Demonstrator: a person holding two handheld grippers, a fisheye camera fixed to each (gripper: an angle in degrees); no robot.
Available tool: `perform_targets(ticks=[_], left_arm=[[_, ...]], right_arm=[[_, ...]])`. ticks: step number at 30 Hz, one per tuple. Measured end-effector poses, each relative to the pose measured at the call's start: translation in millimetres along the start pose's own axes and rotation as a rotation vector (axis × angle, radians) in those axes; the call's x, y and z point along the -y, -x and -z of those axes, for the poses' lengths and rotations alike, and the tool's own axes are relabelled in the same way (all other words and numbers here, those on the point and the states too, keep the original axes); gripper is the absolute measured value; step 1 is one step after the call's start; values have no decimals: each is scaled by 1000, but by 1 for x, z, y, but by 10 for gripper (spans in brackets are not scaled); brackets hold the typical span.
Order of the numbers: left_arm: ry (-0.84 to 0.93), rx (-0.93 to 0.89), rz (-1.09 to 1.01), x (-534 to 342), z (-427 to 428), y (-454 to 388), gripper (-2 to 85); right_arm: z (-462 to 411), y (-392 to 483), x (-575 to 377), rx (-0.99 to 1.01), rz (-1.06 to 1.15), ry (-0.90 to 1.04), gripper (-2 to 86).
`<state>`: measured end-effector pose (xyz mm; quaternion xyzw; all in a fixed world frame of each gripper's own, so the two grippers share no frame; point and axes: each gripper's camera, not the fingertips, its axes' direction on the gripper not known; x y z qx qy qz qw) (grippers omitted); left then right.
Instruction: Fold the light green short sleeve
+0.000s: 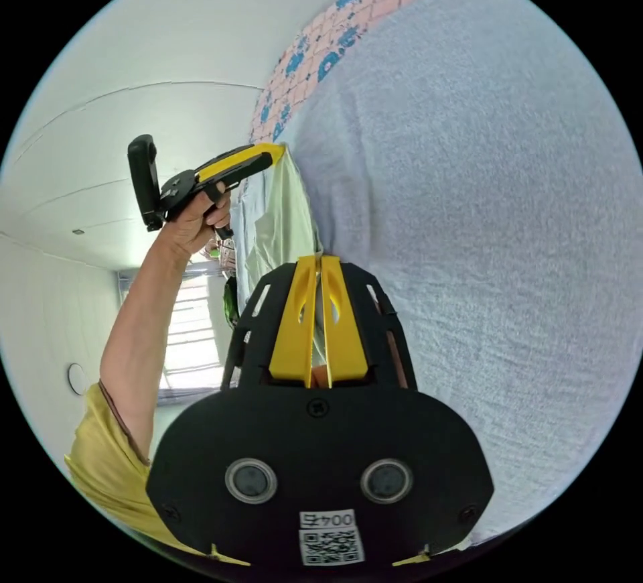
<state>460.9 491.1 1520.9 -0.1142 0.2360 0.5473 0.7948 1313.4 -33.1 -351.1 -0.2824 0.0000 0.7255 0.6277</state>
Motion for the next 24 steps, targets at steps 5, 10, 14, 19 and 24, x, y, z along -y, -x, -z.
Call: perform_targets(ticks=[5,10,14,19,24], left_arm=[[-113,25,89,-46,57,11,8],[-203,91,154,-106,111,12,8],[-316,180,222,-174,157,-1,8],[-423,315,334,-257,195,-32,9],[-458,431,435,-331,206,-70,10]], right_arm=[[-28,22,-34,-100,167,-48,-7],[-62,59,-80,-268,404,-109,-7],[-103,89,-132,-421,615,-155,-7],[-162,106,-193,-580,822,-171,-7],[-222,107,-250,-696,998,-155,-7]])
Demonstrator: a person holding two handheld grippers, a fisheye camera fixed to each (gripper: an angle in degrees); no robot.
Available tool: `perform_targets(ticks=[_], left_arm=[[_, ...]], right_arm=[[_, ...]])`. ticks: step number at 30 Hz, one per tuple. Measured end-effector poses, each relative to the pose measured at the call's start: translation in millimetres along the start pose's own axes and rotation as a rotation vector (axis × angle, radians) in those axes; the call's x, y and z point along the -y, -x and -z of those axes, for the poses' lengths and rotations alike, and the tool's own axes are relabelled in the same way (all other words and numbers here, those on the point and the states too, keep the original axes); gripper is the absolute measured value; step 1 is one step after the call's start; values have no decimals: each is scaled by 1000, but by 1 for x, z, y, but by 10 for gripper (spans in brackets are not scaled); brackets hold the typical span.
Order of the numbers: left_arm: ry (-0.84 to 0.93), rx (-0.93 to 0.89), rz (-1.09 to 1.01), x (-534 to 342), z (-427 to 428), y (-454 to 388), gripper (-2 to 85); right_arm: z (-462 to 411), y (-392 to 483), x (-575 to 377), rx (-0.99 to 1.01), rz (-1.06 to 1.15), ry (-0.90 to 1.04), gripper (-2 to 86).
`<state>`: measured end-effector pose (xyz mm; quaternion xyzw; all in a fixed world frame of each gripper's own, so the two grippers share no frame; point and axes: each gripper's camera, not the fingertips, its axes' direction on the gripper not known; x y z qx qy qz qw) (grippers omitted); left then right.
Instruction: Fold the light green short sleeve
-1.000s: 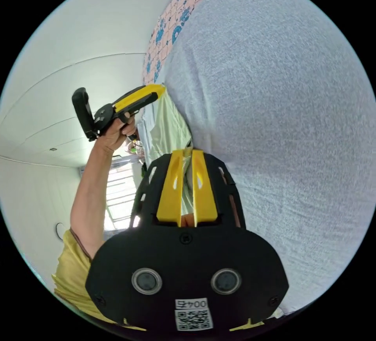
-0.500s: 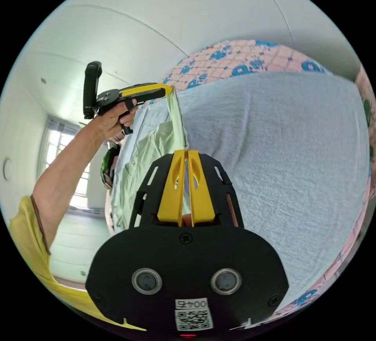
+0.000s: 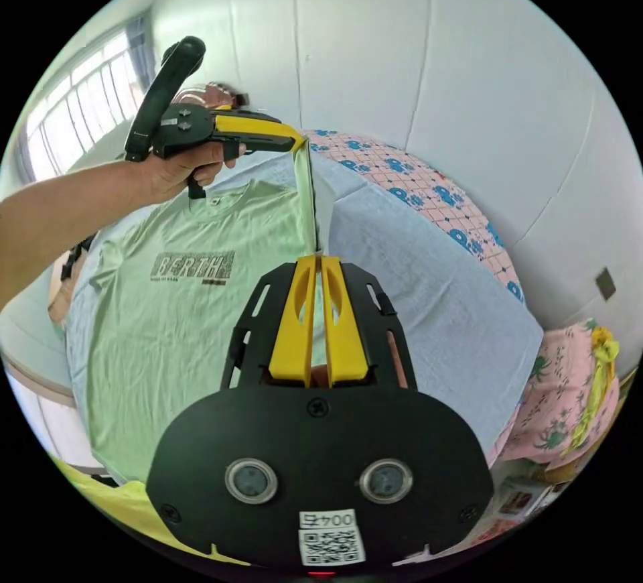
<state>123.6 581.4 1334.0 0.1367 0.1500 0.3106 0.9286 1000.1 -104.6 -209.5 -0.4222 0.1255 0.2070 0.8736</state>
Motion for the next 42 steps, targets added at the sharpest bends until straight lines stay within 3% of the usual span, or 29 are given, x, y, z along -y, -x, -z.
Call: perform_targets(ticks=[6,12,19,25,28,32,37,42], left_arm=[[13,61,57,-68,24,-3,12],[71,85,-32,-96,20,-10,23],[291,81,-205,-109,-11,2,85],[312,10,-54,-106,3,67,89],[297,-52,77,-97,5,105,72],[277,-163,206,-52,-18,143,38],[315,-320,297,22,-77,170,20],[409,-306,199,81,-130,181,14]], right_arm=[[-45,80,-39,-127,193,30,-8],[-88,129,-74,-228,329,56,-3],[-136,152,-100,-276,443,157,30],[-119,126,-97,-90,344,160,81],[-101,85,-96,57,159,119,89],[-104,33,-92,38,24,99,90],[-118,10,-81,-23,129,122,95],[-123,-1,-75,-4,241,122,98]])
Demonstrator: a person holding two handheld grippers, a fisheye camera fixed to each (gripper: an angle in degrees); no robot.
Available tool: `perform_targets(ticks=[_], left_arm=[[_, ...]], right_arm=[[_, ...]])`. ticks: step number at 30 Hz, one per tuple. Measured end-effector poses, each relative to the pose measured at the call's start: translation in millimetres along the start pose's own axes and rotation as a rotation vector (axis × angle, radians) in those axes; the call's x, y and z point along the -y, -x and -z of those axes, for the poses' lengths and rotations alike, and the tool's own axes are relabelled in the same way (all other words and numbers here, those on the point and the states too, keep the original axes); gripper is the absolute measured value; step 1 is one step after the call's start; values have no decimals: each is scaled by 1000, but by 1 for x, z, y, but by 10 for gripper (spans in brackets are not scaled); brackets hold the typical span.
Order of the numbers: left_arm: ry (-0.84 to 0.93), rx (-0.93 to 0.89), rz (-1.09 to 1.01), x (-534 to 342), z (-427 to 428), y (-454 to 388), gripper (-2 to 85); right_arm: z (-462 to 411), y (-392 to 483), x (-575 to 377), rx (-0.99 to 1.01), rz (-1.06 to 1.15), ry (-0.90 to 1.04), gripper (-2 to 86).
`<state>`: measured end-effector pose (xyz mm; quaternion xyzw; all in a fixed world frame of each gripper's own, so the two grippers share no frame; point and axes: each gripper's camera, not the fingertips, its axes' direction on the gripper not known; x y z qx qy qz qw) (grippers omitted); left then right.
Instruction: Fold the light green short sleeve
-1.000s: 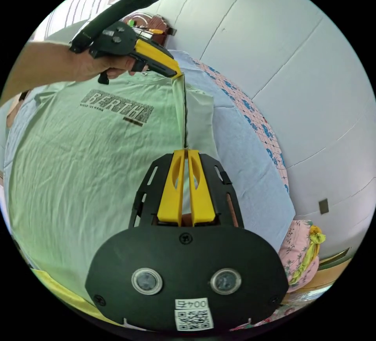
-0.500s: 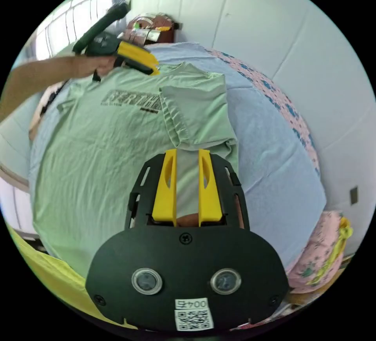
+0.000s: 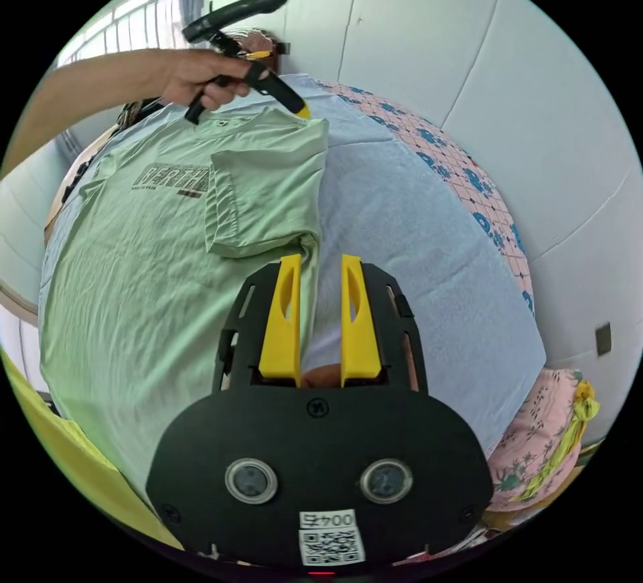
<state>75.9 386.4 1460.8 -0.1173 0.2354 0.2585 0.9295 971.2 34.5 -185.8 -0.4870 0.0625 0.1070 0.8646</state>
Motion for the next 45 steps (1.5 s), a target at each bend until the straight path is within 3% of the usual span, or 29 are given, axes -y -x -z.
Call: perform_targets(ticks=[9,11,16,21,25,28,33,35,45], left_arm=[[104,-110,31,50,-14,61,12],[109,-95,14,62,-12,68,13],[78,-98,21,90,-4,86,17],[117,-48,4,100,-6,102,32],[114,-130,69,99,22,141,85],[65,-240,188,87,57,183,97],[-128,-316,325,14,148,220,68],[-185,-278,353,-52,192,211,50],[-108,-291,613,-378,293,146,21]], right_arm=[[-3,-18,8,6,113,-6,67],[-1,-30,10,27,72,-21,21],[-9,-66,10,142,-90,38,6],[-6,-87,13,230,-182,40,19],[1,-106,8,327,-271,47,65],[22,-105,1,289,-294,18,82],[53,-62,8,268,-228,-59,72],[50,-27,20,211,-117,-29,70],[14,51,57,8,159,123,66]])
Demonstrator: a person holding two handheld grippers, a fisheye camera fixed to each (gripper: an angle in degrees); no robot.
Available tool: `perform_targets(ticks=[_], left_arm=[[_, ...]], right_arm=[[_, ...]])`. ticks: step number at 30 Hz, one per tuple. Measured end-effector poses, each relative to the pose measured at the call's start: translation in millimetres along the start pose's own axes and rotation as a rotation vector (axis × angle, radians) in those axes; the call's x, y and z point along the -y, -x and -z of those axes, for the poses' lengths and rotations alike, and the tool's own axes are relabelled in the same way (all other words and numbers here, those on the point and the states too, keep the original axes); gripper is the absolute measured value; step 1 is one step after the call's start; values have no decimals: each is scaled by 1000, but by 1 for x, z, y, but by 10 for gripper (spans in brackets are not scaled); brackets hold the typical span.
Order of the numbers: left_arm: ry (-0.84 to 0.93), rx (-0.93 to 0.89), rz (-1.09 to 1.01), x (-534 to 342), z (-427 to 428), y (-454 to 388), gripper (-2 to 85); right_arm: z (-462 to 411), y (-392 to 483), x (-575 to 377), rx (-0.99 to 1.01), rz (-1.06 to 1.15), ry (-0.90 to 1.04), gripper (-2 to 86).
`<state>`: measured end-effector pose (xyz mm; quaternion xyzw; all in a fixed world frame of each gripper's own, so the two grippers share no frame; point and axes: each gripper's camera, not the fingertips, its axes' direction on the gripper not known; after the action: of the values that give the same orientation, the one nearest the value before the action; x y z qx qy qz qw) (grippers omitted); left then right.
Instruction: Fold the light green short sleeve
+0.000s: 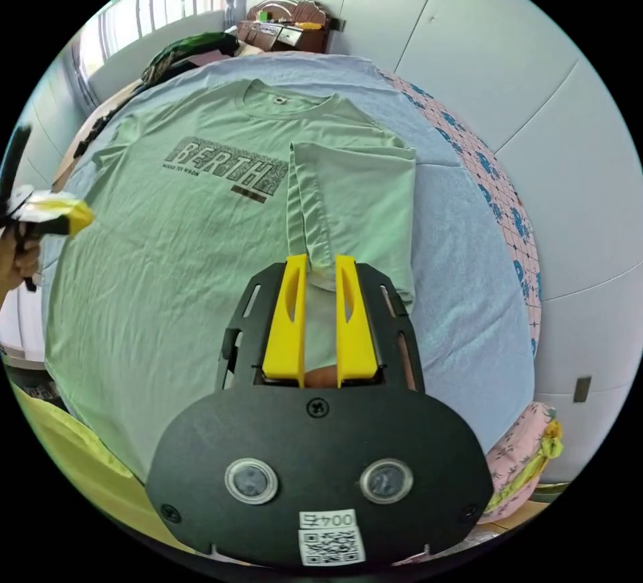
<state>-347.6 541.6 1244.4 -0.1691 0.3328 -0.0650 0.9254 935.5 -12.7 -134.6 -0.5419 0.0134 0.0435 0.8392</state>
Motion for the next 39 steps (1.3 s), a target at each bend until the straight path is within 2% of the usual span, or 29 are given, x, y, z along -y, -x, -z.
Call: perform_targets(ticks=[3,5,8,11,13,17,19,27,30,36,39], left_arm=[[-3,10,116,-55,38,27,15],[-25,5,175,-80,65,41,9],[-36,43,176,-95,87,45,5],[-46,76,164,-99,103,44,4],[-54,100,158,-101,112,42,5],[-67,135,139,-107,129,35,6],[-62,126,133,-111,133,31,6],[-34,116,96,-129,143,3,8],[-29,107,110,-137,140,-9,8],[-2,101,114,-146,124,-45,8],[3,105,112,-150,114,-65,8]], right_arm=[[-6,11,4,-63,40,45,27],[4,17,1,-114,32,7,18],[9,21,-10,-124,-4,-30,23],[-9,31,-15,-142,29,47,36],[-6,35,-15,-164,28,29,43],[4,26,-12,-94,-84,3,50],[-1,23,-12,-65,-112,52,52],[37,-34,-34,114,-414,-113,63],[32,-58,-36,54,-444,-76,63],[14,-68,-24,-43,-309,31,54],[7,-78,-25,-86,-358,62,39]])
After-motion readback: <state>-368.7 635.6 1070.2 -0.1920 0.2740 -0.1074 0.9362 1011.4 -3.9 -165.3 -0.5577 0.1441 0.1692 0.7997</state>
